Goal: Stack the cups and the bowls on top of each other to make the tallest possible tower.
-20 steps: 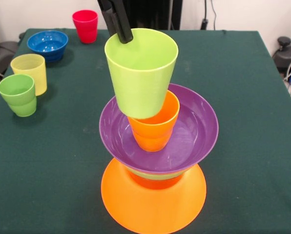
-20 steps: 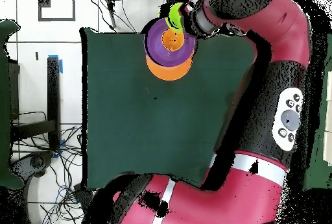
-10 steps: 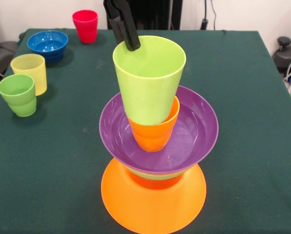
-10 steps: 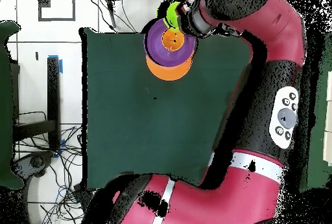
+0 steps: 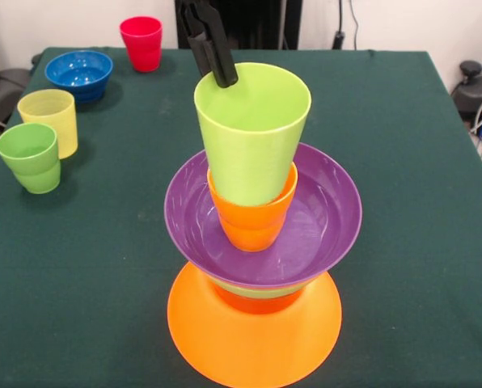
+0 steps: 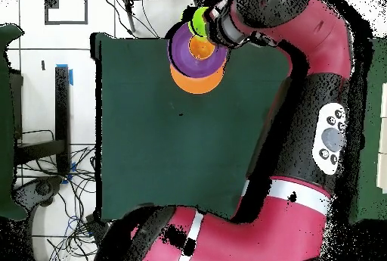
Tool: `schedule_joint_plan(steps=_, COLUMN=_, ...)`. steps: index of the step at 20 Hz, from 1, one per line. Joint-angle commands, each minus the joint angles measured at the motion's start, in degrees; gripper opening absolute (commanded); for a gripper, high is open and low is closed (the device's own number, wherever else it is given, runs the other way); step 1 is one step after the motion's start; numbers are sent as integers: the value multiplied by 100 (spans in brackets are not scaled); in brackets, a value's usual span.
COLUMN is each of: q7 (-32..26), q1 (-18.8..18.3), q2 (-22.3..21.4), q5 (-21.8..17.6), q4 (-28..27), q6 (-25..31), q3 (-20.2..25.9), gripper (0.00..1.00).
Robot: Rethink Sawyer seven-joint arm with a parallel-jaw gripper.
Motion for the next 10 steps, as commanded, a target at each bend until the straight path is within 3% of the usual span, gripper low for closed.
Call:
schedule_joint_plan(steps=1, q7=-887, q1=154, q2=-119, q5=-504, q4=865, q6=-326, q3=643, gripper=0)
schedule_joint_plan(steps=10, q7=-867, q1=132, q2=-167, q5=-548, q4=944, q6=-384, q3=691, gripper=0)
